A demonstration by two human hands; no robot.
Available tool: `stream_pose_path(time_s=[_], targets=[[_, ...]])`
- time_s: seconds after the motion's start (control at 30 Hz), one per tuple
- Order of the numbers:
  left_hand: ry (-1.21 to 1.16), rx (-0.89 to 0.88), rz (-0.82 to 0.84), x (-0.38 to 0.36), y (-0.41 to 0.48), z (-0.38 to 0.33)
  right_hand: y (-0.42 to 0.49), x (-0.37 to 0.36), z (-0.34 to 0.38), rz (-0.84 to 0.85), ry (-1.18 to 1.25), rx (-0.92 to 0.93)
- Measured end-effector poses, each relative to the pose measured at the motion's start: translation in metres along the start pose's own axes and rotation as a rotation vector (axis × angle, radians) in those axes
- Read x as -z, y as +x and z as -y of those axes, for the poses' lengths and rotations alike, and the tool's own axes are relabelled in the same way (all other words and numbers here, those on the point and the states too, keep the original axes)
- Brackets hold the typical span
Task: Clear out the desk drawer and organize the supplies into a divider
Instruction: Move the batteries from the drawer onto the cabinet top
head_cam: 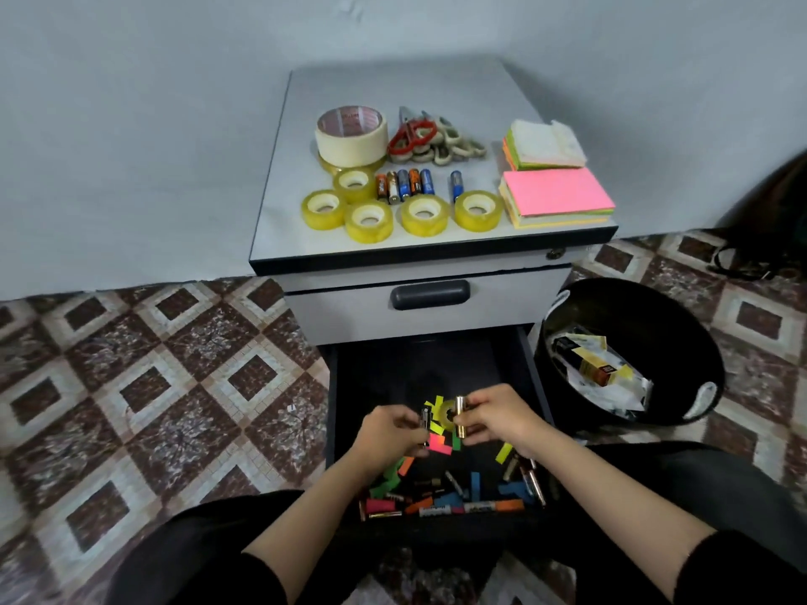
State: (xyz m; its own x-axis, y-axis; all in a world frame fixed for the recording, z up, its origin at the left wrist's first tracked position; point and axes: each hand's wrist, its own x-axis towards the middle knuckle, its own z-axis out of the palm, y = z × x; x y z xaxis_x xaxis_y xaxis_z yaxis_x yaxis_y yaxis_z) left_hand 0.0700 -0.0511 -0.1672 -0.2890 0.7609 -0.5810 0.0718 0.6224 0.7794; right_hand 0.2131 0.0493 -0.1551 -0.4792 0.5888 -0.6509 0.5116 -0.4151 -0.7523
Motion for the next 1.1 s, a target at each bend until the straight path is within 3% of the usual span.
stream_pose_path(time_s=[0.17,0.37,0.63,0.83,0.97,1.1], targets=[[-0.183,-0.075,0.055,0.011,-0.022,-0.036,-0.024,0.010,0.034,-0.004,0.048,0.107],[-0.127,-0.182,0.015,0.020,-0.036,-0.083,-0.049,0.025,0.082,-0.038,0.079,0.245],[-0.136,-0.373,-0.181,0.052,-0.044,-0.176,-0.068,0.057,0.146,-0.137,0.101,0.447],[0.045,-0.420,-0.327,0.066,-0.013,-0.245,-0.072,0.073,0.165,-0.156,0.134,0.502],[0.365,-0.517,-0.457,0.063,0.003,-0.276,-0.069,0.081,0.167,-0.160,0.126,0.506],[0.653,-0.486,-0.460,0.061,0.018,-0.296,-0.068,0.088,0.171,-0.153,0.130,0.531]])
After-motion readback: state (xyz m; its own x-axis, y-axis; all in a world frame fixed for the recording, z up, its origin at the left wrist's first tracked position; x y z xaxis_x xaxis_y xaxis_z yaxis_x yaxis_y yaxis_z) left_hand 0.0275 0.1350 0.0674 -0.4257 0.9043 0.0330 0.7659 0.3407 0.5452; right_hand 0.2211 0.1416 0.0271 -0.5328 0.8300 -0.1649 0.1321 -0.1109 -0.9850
